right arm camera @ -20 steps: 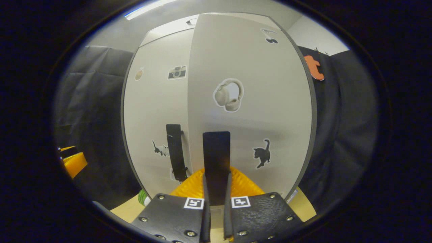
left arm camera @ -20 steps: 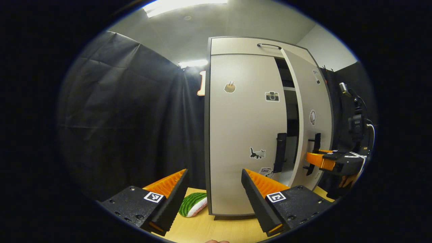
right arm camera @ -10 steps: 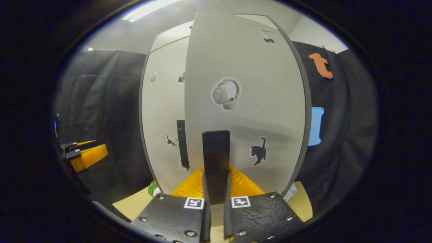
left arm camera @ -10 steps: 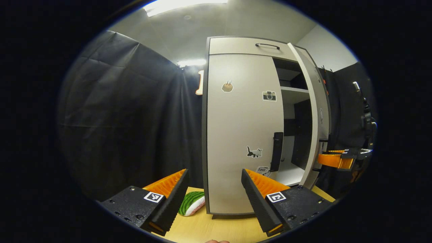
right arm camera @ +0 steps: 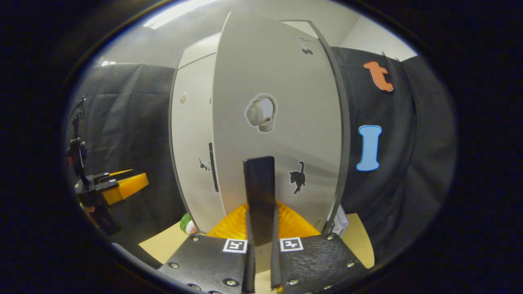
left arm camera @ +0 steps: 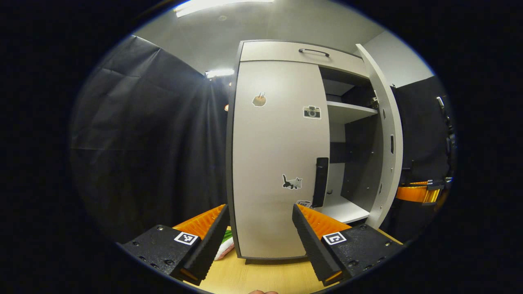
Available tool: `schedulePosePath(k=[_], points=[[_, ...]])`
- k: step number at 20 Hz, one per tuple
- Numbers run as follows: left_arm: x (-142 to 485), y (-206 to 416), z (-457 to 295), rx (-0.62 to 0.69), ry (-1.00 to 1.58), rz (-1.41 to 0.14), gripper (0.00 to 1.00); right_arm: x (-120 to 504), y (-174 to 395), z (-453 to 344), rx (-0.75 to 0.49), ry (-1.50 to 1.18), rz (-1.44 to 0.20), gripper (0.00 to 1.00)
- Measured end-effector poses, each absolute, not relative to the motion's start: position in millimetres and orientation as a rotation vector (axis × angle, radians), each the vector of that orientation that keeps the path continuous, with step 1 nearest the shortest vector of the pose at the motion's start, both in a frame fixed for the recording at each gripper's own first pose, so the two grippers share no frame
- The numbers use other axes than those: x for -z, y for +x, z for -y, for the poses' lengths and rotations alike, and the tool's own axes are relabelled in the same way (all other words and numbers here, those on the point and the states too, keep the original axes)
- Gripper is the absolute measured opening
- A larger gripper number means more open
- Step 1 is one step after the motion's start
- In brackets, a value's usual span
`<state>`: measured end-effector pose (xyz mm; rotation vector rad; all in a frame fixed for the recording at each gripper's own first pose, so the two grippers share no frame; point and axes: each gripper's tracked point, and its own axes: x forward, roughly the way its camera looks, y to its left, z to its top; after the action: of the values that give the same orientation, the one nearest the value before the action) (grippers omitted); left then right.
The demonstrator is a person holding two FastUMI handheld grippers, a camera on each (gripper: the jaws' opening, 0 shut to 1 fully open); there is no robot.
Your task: Open the right door of the double-door shoe cabinet with the right hand, and open the left door with the left hand.
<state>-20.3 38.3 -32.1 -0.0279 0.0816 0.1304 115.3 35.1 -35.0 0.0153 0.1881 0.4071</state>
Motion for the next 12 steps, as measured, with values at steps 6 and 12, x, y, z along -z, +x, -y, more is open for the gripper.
schedulePosePath(k=[6,12], points=[[36.8,-14.4,-13.7,-0.063,-0.032,-0.093,0.95,35.0,112.9,-13.8,-0.281,0.059,-0.186,0.14],[41.8,-13.7,17.4,0.016,-0.039,-0.110,0.95,34.2,110.0,2.3,-0.171,0.114,-0.180,0.13]])
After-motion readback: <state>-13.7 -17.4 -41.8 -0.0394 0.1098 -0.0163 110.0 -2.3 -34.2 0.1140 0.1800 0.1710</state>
